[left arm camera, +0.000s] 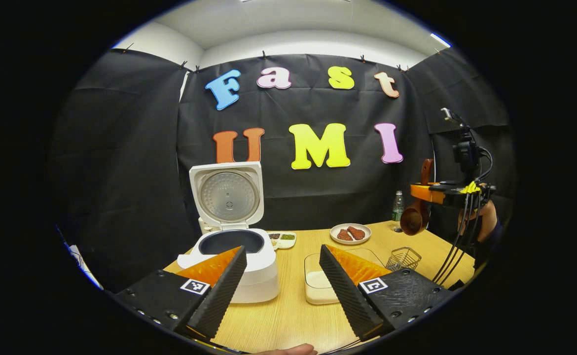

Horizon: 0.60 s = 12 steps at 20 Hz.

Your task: Close the left gripper, press the button to open the rice cooker; take a wooden spoon from the chopstick holder with the right hand, scoop a spoonful of rice and pour it into the rice cooker, then put the wooden spoon back into the chopstick holder.

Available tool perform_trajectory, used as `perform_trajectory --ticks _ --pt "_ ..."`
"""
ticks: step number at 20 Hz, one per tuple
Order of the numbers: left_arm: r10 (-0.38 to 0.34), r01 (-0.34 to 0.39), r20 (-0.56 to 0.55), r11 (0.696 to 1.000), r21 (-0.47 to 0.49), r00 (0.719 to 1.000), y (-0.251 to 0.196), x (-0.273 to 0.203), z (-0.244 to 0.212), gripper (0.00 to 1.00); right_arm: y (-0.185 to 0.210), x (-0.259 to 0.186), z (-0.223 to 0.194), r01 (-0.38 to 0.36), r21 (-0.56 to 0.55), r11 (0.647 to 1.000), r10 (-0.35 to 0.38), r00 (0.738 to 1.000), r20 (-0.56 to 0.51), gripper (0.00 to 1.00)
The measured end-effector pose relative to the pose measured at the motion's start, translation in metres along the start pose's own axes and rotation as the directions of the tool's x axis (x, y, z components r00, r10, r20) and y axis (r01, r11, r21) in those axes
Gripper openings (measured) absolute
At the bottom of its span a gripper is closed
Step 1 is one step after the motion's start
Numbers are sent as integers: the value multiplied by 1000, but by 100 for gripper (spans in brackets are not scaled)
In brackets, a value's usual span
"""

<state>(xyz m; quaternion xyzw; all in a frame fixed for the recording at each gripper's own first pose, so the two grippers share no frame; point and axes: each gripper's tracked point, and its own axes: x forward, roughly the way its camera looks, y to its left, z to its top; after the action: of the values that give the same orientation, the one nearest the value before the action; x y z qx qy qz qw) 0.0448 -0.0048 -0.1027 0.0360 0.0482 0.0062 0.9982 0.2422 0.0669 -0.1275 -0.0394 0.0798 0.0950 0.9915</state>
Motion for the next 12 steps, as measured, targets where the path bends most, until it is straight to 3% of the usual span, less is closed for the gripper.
perform_trajectory --ticks 10,12 --pt "35 -35 -17 999 -8 999 6 10 -11 94 -18 12 -67 -17 80 997 22 998 -54 18" --pt "46 -46 -23 999 1 999 9 12 -12 95 -22 11 -69 -26 101 995 30 999 -39 24"
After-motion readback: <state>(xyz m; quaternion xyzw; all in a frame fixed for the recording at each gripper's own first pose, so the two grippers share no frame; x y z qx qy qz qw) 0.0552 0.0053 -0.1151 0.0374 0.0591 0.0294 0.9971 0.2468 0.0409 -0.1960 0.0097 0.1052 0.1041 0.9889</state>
